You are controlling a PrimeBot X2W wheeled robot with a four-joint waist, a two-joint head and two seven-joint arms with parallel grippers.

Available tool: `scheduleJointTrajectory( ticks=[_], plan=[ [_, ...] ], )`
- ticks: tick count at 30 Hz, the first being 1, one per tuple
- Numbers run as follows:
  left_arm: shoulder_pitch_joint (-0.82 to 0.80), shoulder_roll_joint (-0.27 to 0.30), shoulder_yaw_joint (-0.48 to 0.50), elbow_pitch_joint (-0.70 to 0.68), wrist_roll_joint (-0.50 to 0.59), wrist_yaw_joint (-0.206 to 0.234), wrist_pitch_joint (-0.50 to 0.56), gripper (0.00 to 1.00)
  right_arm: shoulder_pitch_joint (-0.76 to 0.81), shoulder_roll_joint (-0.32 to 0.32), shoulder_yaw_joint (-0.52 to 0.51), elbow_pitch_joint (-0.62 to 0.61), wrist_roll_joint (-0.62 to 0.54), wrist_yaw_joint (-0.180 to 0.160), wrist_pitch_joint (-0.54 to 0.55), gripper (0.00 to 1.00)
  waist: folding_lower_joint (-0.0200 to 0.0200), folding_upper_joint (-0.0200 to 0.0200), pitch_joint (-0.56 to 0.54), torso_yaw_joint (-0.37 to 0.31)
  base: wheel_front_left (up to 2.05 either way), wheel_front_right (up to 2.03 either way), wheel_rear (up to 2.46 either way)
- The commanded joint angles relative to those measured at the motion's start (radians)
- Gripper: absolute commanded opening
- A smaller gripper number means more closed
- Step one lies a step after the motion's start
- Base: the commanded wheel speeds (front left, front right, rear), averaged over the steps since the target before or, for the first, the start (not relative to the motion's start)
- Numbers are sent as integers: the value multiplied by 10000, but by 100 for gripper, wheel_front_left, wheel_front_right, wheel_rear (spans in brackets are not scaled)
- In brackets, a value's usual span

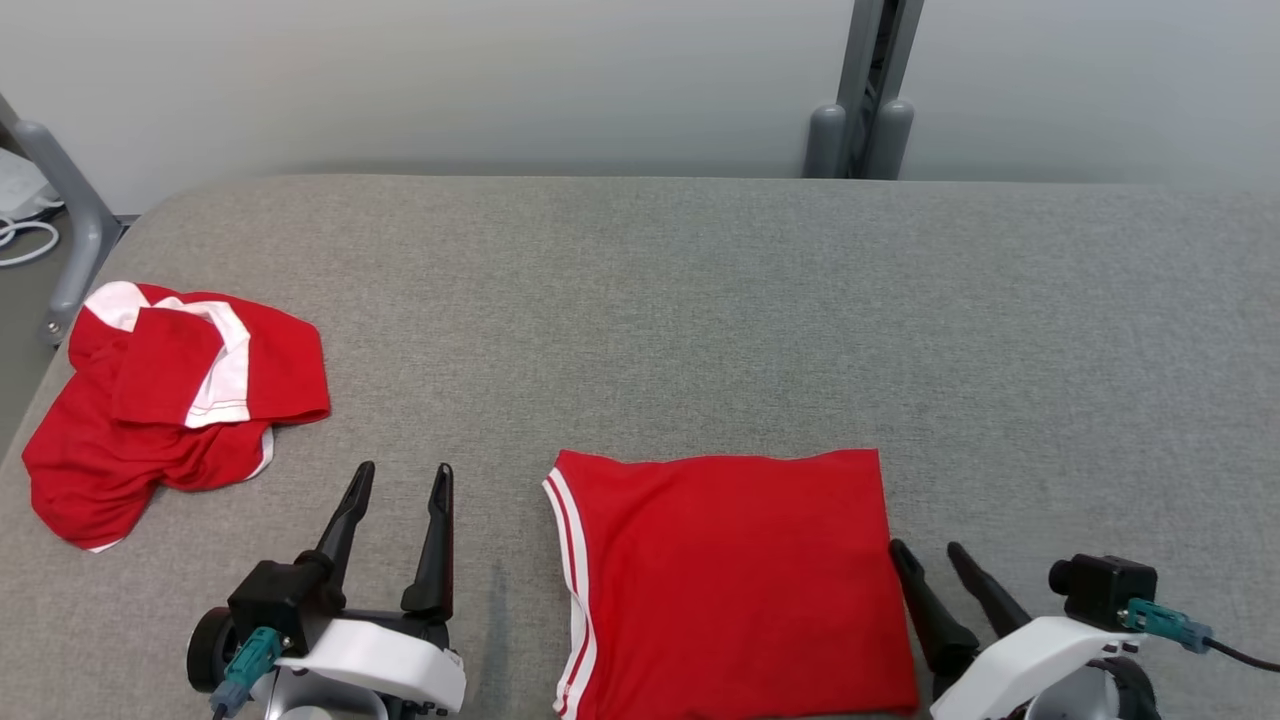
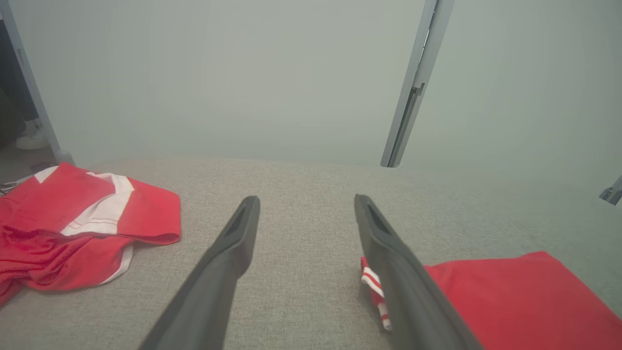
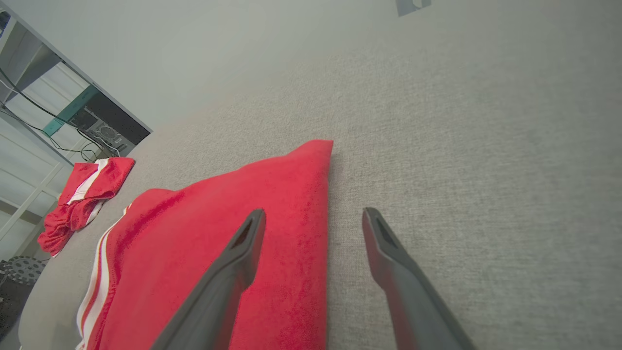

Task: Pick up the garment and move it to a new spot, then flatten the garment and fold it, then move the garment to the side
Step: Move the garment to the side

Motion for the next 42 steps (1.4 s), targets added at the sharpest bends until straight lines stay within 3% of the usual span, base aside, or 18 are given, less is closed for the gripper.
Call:
scheduleJointTrajectory(
  ticks=[1,14,15,16,28,42],
  plan=[
    [-148,41,-29,93,29,-19,-35,100,-147,17,126,141,498,-4,263,100,0,0,12,58,0,0,0],
    [-239,37,2,371,296,-185,-35,100,-987,-245,1156,1626,2079,-4,997,100,0,0,0,285,0,0,0],
    [-240,38,7,370,314,-197,-35,100,-1042,-264,1267,1720,2153,-4,1014,57,0,0,9,286,0,0,0],
    [-248,38,12,368,330,-206,-35,100,-1115,-322,1379,1777,2093,-4,978,0,0,0,16,287,0,0,0],
    [-160,35,-118,314,299,-147,-36,100,-1708,-1062,2156,2345,1683,-6,-96,0,0,0,-54,-103,0,0,0],
    [-1373,62,-694,-352,613,-396,-30,100,-3846,-3780,2624,1576,768,-6,-192,0,0,0,1840,-2010,0,0,0]
  ],
)
